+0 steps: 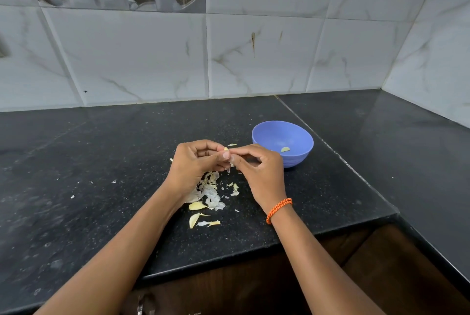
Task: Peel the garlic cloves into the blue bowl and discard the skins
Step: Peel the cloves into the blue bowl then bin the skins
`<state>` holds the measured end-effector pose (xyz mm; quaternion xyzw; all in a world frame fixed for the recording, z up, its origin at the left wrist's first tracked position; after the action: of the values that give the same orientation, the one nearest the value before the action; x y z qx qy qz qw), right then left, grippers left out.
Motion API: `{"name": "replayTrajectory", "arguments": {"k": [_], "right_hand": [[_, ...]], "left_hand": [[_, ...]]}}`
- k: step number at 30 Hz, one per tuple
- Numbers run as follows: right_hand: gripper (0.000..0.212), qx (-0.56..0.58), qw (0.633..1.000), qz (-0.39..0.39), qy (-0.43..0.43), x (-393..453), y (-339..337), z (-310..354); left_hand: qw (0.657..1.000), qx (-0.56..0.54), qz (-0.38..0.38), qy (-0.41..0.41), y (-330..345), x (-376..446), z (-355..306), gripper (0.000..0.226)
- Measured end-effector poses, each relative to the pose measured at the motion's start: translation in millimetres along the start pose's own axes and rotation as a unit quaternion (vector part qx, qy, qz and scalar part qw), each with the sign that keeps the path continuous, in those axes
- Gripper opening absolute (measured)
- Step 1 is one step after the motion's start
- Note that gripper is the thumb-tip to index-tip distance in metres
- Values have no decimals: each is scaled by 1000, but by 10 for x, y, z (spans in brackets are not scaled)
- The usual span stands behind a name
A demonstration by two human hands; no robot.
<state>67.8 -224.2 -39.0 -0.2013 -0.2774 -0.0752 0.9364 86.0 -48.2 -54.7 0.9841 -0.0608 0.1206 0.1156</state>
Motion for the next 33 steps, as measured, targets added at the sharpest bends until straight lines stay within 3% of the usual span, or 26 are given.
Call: {"name": "replayTrajectory", "arguments": {"k": [15,22,33], "right_hand": [[2,1,1000,-17,20,-15,-6,13],[9,20,1000,3,16,-28,46,22],[12,3,999,25,32,-6,81,-14]], "left_hand": [[998,47,35,35,37,-13,-105,15],[996,63,4,62,-4,-2,-131,13],[980,175,9,98,-22,-34,-165,7]]}}
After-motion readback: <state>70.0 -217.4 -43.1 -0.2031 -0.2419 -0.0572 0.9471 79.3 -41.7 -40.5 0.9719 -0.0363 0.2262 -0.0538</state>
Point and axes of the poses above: each hand's wrist, its own x-axis towards the middle knuckle, its own y-axis out of the palm, z = x × y, the point moved 9 cm from there along x, towards the middle knuckle, and after that the axes turned 10 degrees about -x, right-handed, at the moved point
